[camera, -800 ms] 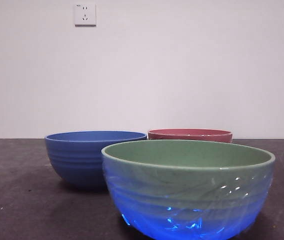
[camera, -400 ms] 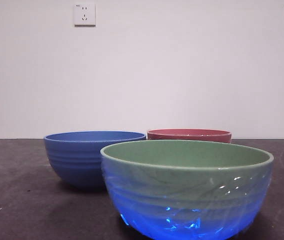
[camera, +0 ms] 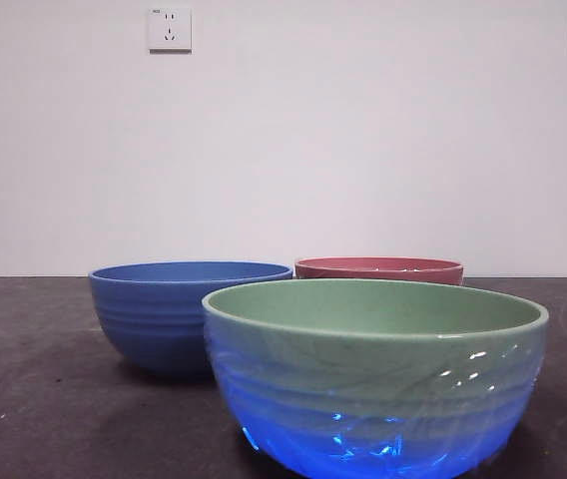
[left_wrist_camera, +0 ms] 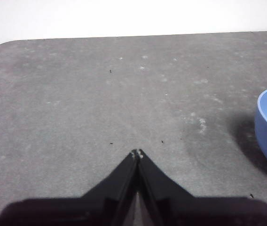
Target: Pick up the green bowl on the top,put the green bowl on the left,pick up the red bowl in the middle,put the red bowl on the right
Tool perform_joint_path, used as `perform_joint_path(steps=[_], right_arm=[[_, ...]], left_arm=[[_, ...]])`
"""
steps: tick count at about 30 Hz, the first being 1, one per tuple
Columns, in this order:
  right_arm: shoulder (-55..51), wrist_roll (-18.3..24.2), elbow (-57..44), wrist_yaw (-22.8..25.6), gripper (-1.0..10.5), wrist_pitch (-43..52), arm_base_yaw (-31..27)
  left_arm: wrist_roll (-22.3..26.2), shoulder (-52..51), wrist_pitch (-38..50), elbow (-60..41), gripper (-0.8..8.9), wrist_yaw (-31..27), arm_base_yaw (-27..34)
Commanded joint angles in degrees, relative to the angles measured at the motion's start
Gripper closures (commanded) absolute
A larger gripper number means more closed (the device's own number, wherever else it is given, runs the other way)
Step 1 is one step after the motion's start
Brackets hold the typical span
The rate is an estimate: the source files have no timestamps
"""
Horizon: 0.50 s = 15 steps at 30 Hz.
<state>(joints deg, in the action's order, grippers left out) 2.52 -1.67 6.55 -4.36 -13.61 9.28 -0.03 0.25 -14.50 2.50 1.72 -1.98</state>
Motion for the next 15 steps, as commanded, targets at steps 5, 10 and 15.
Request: perform_joint_path(steps=[5, 10, 15], right_arm=[[-2.4, 0.3, -5.0, -0.1, 9.6, 2.1, -0.2], [-2.4, 0.3, -5.7, 0.2, 9.6, 2.5, -0.2], [-2.2, 0.2, -5.7, 0.2, 9.6, 2.5, -0.2]], left_arm=[[-0.2, -0.2, 0.1, -0.9, 8.17, 0.0, 0.2], [-0.2, -0.2, 0.1, -0.9, 8.17, 0.0, 0.2], [-0.2, -0.2, 0.1, -0.9, 8.17, 0.0, 0.2]])
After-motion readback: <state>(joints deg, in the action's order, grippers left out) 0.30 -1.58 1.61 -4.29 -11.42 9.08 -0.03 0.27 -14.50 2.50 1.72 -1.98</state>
